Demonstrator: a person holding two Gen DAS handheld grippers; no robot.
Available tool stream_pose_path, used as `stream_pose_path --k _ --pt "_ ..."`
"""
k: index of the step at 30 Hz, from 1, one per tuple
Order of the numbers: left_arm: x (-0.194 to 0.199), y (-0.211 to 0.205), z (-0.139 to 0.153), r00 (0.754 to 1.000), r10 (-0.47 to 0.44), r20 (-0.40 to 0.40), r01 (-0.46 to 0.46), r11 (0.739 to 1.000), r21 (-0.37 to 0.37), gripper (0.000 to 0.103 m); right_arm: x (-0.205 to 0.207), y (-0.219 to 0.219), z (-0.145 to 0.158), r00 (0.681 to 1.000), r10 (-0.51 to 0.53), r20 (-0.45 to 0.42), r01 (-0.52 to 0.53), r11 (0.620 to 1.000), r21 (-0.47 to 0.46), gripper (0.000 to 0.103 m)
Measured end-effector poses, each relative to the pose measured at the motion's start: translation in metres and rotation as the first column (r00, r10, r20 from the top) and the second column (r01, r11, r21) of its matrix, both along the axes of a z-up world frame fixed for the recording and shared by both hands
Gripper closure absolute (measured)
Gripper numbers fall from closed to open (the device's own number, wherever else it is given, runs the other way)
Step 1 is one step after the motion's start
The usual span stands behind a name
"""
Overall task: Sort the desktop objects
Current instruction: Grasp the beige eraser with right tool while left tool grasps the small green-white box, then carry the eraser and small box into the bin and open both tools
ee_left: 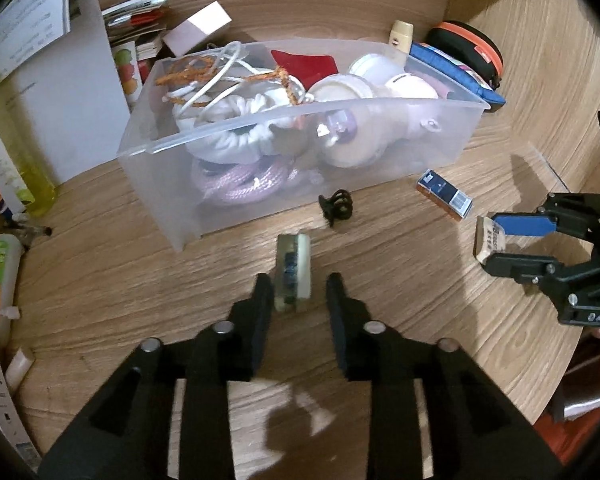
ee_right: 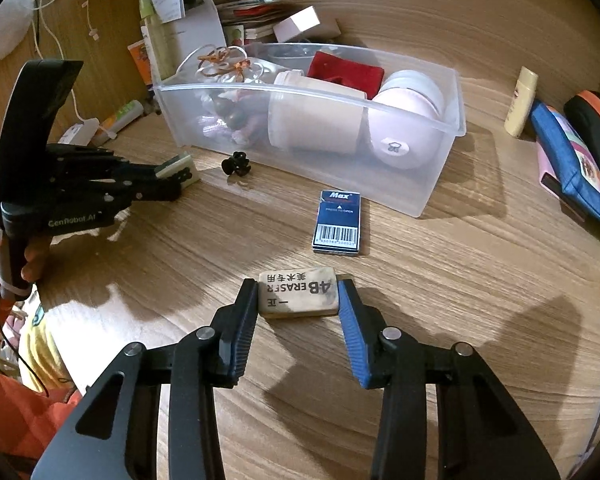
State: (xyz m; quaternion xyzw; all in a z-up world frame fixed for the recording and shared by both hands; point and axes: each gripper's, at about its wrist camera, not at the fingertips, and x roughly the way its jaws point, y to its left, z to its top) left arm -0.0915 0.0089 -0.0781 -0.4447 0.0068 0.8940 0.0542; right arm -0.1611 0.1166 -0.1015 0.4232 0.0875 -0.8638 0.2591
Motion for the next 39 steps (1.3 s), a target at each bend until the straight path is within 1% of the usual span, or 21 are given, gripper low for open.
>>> stream_pose_path --k 4,5,6,9,12,14,20,27,32,35,39 --pt "-0.01 0.003 -0.001 1.0 0.005 -0.005 -0.005 1.0 0.006 0.075 0.005 0.0 0.006 1.0 0.004 -0.014 -0.004 1.0 0.003 0.066" --pt "-0.012 0.003 -0.001 1.0 0.008 -0.006 -0.008 1.0 0.008 0.077 0.005 -0.001 0.007 1.0 0.004 -0.019 -0.004 1.0 0.003 0.066" --pt "-0.013 0.003 -0.001 1.0 0.011 -0.008 -0.011 1.0 0.01 0.088 0.006 -0.001 0.009 1.0 0.004 -0.024 -0.004 1.0 0.004 0.066" --pt "-0.016 0.002 0.001 1.0 0.014 -0.008 -0.014 0.999 0.029 0.088 0.007 -0.002 0.015 0.999 0.002 -0.044 -0.002 1.0 0.006 0.066" --pt "-0.013 0.003 0.005 0.999 0.019 -0.031 -0.018 1.0 0.024 0.088 0.005 -0.005 0.022 0.998 0.006 -0.06 -0.006 1.0 0.004 0.066" --pt "-0.012 0.002 0.011 0.999 0.022 -0.047 -0.02 0.999 0.036 0.088 0.004 -0.007 0.026 0.997 0.013 -0.072 -0.012 1.0 0.008 0.066" --pt "-0.003 -0.001 0.036 0.992 0.034 -0.124 -0.028 0.998 0.055 0.088 -0.005 -0.015 0.037 0.994 0.027 -0.106 -0.025 1.0 0.018 0.066" --pt "0.002 -0.002 0.068 0.976 0.036 -0.213 -0.02 0.997 0.077 0.088 -0.015 -0.013 0.057 0.988 0.017 -0.155 -0.019 1.0 -0.014 0.066" --pt "-0.004 -0.003 0.082 0.968 0.032 -0.25 -0.01 0.996 0.089 0.088 -0.027 -0.009 0.073 0.98 -0.007 -0.199 -0.001 0.999 -0.038 0.066" --pt "-0.012 -0.004 0.086 0.965 0.026 -0.262 -0.001 0.996 0.094 0.088 -0.035 -0.005 0.078 0.978 -0.025 -0.205 0.016 0.999 -0.047 0.066" --pt "-0.024 -0.005 0.086 0.964 0.02 -0.265 0.006 0.995 0.095 0.088 -0.048 -0.002 0.076 0.98 -0.044 -0.196 0.034 0.998 -0.054 0.066"
